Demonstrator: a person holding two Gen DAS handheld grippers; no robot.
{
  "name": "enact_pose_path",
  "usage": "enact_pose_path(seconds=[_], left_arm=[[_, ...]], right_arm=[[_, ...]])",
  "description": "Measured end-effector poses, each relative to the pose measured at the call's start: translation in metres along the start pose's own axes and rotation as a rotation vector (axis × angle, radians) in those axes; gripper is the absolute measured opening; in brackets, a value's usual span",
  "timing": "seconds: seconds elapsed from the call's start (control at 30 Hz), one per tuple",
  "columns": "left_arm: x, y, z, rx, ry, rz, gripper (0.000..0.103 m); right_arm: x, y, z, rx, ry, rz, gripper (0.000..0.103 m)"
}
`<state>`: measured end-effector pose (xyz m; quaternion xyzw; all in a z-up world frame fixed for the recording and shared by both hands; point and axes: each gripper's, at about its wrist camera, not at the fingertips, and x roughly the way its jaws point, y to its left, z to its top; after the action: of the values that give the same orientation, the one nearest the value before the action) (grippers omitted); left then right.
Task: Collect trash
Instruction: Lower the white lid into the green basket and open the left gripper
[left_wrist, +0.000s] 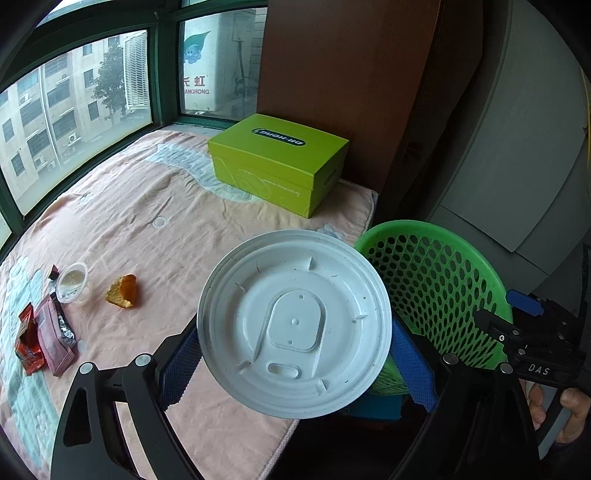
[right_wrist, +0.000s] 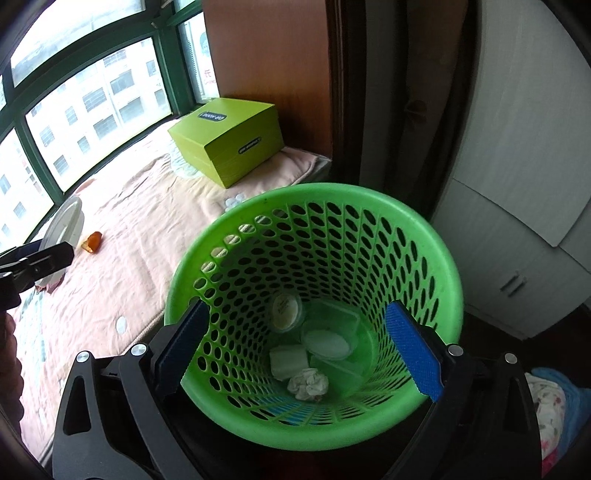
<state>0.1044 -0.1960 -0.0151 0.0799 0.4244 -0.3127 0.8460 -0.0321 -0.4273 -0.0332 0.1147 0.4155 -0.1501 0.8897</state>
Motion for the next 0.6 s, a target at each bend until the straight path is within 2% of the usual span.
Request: enact_pose_path(seconds=[0.17,0.2,0.6], left_arm=[[0.009,-0.020,0.005,0.023,0.012,-0.022,0.089],[0.011,-0.025,0.006,0.031,0.015,-0.026,0.090],[0.035,-0.079,0.014,0.114,0.055,-0.076,0.090]], right_arm=[[-0.012,-0.009,0.000,0.018,-0.018,-0.045,0.095],[-0.014,-0.011,0.000,0.027,-0.027,-0.026,0.095],[-0.033,-0.056,-0.007,0.126,-0.056,-0.072,0.095]])
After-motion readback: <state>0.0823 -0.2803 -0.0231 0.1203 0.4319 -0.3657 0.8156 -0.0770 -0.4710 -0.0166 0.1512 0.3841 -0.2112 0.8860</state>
